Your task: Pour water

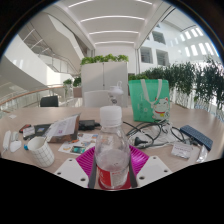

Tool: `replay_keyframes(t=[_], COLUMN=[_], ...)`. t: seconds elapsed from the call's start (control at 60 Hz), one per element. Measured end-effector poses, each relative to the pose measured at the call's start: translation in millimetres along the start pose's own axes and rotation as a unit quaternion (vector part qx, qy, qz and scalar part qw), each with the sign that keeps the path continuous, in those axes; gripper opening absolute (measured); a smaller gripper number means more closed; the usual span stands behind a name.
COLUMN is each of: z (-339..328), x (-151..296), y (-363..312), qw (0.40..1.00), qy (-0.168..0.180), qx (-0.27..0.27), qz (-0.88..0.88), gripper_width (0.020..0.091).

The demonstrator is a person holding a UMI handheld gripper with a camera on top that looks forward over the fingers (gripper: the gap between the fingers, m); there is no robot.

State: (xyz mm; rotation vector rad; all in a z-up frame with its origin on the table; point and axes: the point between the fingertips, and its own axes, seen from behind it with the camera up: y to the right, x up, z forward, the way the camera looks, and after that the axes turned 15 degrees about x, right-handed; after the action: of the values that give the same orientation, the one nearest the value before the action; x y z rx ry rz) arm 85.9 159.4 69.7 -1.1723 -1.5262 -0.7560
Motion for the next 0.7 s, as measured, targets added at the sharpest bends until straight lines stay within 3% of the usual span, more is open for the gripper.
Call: replay_keyframes(t=[0.067,0.083,0.267,0.383,0.417,0.533,0.7], z=[4,5,0,-5,-7,-26,-81], x=[-19,-14,-9,-14,-17,-30,-40], y=[6,5,0,-4,-1,-11,-33], qw=[1.0,1.0,1.0,1.0,0.999,0.998,0.997], qy=[-0.012,0.002,0.005,-0.016,-0.026,-0.062,-0.077], qx=[0.005,0.009,0.015,0.019,0.021,0.024,0.004], qz=[0.0,-0.004,0.001,0.007,0.009,0.01,0.008], gripper_width=[0.0489,0.0489,0.051,0.0549,0.0577,0.0825,0.0829])
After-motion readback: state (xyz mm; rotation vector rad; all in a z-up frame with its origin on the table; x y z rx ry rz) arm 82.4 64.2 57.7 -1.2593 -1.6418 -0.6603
